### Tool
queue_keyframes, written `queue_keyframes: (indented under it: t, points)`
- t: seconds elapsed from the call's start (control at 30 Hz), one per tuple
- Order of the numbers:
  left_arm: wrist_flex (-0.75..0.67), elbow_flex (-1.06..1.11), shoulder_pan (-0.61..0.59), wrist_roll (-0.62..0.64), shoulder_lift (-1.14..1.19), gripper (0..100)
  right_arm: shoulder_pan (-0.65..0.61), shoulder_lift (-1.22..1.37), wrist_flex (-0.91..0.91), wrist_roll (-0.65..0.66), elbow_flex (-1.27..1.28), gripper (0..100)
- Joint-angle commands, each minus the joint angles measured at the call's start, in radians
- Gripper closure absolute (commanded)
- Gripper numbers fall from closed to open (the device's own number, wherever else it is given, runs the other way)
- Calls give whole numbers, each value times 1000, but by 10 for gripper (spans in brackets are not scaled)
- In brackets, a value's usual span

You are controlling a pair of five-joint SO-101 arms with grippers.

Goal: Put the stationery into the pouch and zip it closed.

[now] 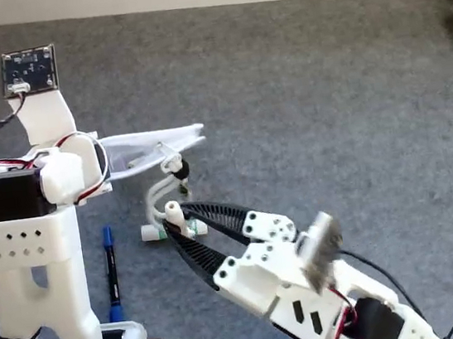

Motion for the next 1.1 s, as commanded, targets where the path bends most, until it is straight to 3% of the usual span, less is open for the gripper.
queue_keyframes:
  t: [0.0,0.53,0.7,1.07]
  points:
    - [15,-13,18,-17,2,991,-7,-110,-222,-3,51,995]
    - [15,-7,16,-20,2,991,-5,51,-731,-2,77,995]
    - [15,-7,12,-20,2,991,91,231,-900,-8,77,995]
    - [14,-7,12,-21,2,990,142,521,-978,-2,76,995]
